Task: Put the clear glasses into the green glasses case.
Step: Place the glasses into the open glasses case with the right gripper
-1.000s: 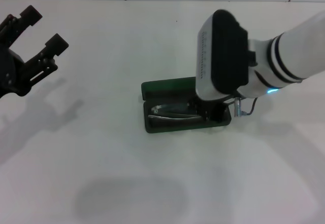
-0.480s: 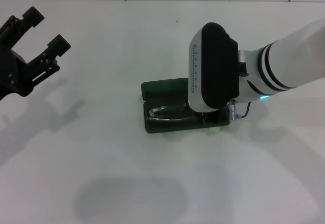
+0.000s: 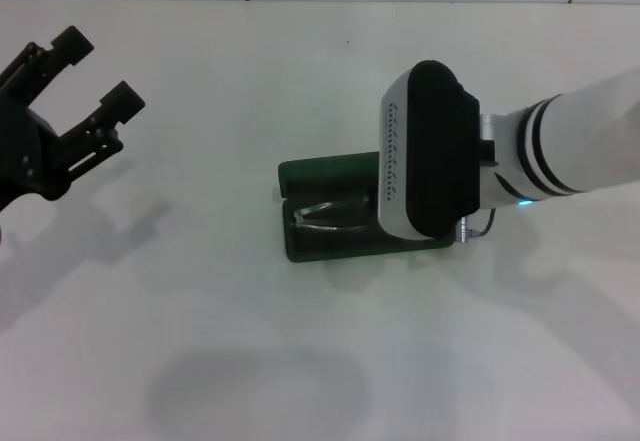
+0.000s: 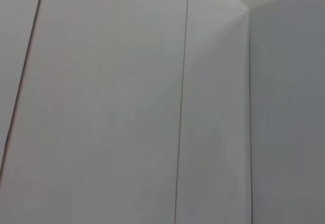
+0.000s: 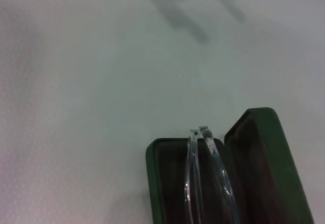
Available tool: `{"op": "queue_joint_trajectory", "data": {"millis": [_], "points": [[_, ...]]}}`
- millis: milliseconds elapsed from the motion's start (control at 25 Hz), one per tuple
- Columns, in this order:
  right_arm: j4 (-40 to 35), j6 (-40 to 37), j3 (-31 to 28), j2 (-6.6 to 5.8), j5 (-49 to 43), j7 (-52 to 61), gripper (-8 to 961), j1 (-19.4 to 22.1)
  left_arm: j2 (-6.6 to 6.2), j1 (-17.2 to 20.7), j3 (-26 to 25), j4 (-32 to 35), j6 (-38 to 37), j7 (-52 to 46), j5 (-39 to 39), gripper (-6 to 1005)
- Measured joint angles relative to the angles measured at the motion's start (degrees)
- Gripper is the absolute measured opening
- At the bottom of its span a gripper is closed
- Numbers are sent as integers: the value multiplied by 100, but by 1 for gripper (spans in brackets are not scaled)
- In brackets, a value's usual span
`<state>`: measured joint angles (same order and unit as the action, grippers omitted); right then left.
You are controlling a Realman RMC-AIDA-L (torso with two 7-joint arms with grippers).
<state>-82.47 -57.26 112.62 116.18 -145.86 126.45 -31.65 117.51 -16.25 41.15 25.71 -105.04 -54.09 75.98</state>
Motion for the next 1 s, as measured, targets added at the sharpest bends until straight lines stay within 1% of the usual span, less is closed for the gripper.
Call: {"op": "queue_joint_trajectory", "data": {"millis": [280, 600, 1000], "points": [[-4, 10, 27, 1, -47, 34, 140, 30, 9, 17, -3, -5, 1, 0, 11, 853], [52, 94, 182, 1, -487, 387, 148, -6, 27, 20, -3, -5, 2, 29, 14, 853], [11, 166, 213, 0, -533, 430, 158, 35, 44, 8, 8, -4, 1, 42, 21, 853]]}}
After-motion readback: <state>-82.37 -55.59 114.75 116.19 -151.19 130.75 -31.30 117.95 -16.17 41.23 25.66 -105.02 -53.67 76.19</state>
